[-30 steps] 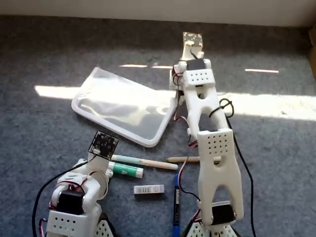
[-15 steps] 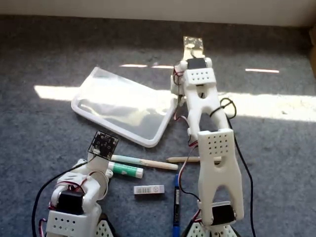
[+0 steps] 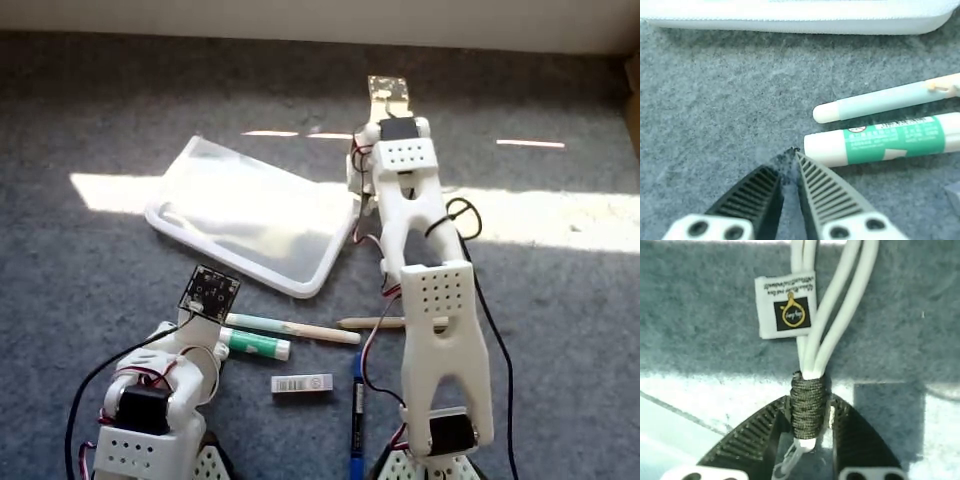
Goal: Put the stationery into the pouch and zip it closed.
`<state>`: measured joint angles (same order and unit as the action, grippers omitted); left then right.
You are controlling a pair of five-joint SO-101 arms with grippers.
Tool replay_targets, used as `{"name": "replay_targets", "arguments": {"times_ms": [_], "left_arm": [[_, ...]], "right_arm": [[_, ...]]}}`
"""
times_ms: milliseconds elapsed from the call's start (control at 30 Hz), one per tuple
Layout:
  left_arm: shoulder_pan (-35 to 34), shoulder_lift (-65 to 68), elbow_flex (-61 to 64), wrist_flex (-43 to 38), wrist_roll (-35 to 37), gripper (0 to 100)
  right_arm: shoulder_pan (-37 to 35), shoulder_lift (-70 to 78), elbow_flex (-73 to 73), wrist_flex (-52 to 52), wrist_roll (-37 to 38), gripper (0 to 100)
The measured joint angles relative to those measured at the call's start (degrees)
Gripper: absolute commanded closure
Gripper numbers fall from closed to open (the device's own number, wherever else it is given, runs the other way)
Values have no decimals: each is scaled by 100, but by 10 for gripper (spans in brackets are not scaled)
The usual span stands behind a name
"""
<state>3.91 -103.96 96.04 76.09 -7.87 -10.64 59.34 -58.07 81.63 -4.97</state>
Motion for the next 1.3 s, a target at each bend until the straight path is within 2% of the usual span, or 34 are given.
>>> {"name": "replay_targets", "arguments": {"times_ms": [300,700,933,1300], "left_arm": [[0,0,0,0,0,994],[0,0,0,0,0,994],[0,0,0,0,0,994],[0,0,0,0,0,994]], "right_arm": [[-9,18,-659,334,0,993],[-9,123,-3437,1785,0,993],[-9,26,-3578,1829,0,993],[-9,-1037,-3578,1846,0,993]]}}
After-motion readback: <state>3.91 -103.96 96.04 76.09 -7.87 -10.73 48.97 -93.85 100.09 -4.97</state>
